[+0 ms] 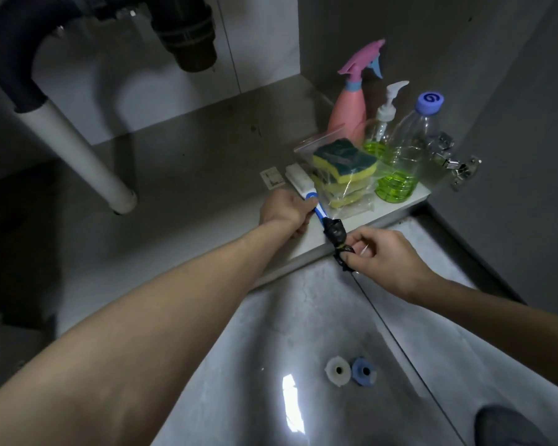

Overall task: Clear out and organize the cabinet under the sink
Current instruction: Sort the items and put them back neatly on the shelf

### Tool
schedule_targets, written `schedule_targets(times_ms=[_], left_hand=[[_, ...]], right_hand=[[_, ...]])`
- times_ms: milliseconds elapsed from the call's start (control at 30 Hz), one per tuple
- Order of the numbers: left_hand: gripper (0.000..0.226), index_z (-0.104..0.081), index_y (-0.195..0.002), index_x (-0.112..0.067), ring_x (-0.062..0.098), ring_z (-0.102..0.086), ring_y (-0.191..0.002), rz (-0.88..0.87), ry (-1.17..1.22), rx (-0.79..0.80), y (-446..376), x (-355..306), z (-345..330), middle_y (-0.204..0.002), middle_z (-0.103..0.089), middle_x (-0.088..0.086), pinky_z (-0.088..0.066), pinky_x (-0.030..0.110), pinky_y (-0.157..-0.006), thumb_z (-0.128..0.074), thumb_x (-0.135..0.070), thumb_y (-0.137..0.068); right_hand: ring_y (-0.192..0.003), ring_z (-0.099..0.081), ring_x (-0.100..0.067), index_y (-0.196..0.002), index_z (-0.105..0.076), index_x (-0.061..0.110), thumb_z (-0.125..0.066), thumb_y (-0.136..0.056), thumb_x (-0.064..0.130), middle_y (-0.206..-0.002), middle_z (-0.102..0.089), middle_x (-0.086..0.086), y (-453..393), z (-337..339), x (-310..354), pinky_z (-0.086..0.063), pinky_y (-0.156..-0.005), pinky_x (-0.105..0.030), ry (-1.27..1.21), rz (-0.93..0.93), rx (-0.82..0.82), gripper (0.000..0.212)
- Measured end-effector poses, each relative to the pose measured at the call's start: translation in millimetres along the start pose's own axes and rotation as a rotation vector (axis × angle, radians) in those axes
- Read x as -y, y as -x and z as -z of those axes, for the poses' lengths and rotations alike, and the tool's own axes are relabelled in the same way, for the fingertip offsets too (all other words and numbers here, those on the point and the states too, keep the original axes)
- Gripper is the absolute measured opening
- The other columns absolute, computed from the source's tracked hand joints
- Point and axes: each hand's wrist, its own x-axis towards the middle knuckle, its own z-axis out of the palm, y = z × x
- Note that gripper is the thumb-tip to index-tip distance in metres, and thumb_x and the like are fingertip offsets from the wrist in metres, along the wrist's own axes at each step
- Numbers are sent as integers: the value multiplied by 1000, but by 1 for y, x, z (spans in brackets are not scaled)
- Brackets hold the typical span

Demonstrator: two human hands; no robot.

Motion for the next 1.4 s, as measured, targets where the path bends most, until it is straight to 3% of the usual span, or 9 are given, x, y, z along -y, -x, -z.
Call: schedule_targets(times_ms=[167, 300, 400, 567, 833, 1000, 1100, 1200, 1400], left_hand=[[43, -73, -84, -18, 31, -72, -81, -95, -205, -122, 18, 18, 52, -80, -76, 5, -60, 41, -75, -43, -48, -85], [35, -66, -82, -25, 25, -67, -77, -308, -480, -152, 54, 58, 95, -77, -70, -4, -57, 39, -71, -40, -48, -85], [27, -63, -85, -27, 26, -65, -75, -403, -544, -169, 83, 87, 107, -76, -68, -4, -52, 36, -65, -43, -46, -87], [20, -62, -89, -26, 19, -64, -69, -568, -558, 27, 126, 116, 95, -77, -68, -9, -50, 32, -63, -46, -37, -90], [24, -60, -106, -33, 16, -64, -91, -468, -624, 360, 143, 132, 45, -102, -68, -12, -53, 33, -79, -52, -50, -90], [29, -53, -116, -43, 7, -60, -100, -471, -611, 472, 147, 142, 11, -115, -58, -22, -44, 24, -79, -54, -49, -88], [36, -49, -118, -43, 9, -58, -98, -484, -665, 549, 151, 143, -12, -115, -52, -16, -43, 25, -75, -55, -55, -84], [40, -46, -109, -43, 5, -52, -85, -462, -630, 621, 156, 141, -36, -106, -46, -15, -38, 24, -68, -62, -61, -77], [38, -49, -104, -30, 15, -56, -90, -446, -543, 641, 168, 149, -61, -109, -49, -7, -50, 36, -78, -73, -37, -76]], right_hand=[[-60, -54, -10, -83, -65, 23, -74, -80, 31, -67, -61, 1, -14, -24, 35, -47, -64, -29, 46, 45, -89, 12], [-75, -58, -29, -78, -53, 27, -65, -84, 36, -74, -59, 0, -46, -39, 72, -41, -63, -32, 375, 88, -116, 16], [-83, -62, -35, -97, -64, 17, -63, -89, 34, -85, -63, -10, -68, -47, 93, -44, -64, -33, 634, 87, -120, 19], [-96, -65, -37, -108, -64, 11, -60, -95, 35, -103, -68, -16, -77, -58, 93, -43, -71, -37, 854, 61, -72, 28], [-98, -60, -34, -128, -46, 12, -63, -91, 39, -124, -52, -13, -45, -53, 77, -50, -75, -41, 566, 85, -108, 49], [-77, -51, 11, -112, -45, 31, -50, -91, 38, -105, -49, 14, 39, -59, 30, -35, -62, -14, 224, 160, -74, 23], [-80, -56, 0, -104, -49, 28, -52, -92, 22, -95, -54, 11, 87, -60, -15, -46, -64, -20, 183, 122, 46, 14], [-84, -51, -5, -97, -48, 28, -62, -77, 5, -94, -51, 11, 116, -59, -53, -49, -69, -30, 229, 11, 106, 34], [-97, -46, -5, -112, -47, 26, -62, -68, 25, -108, -45, 13, 141, -63, -83, -40, -78, -11, 167, -130, 269, 46]])
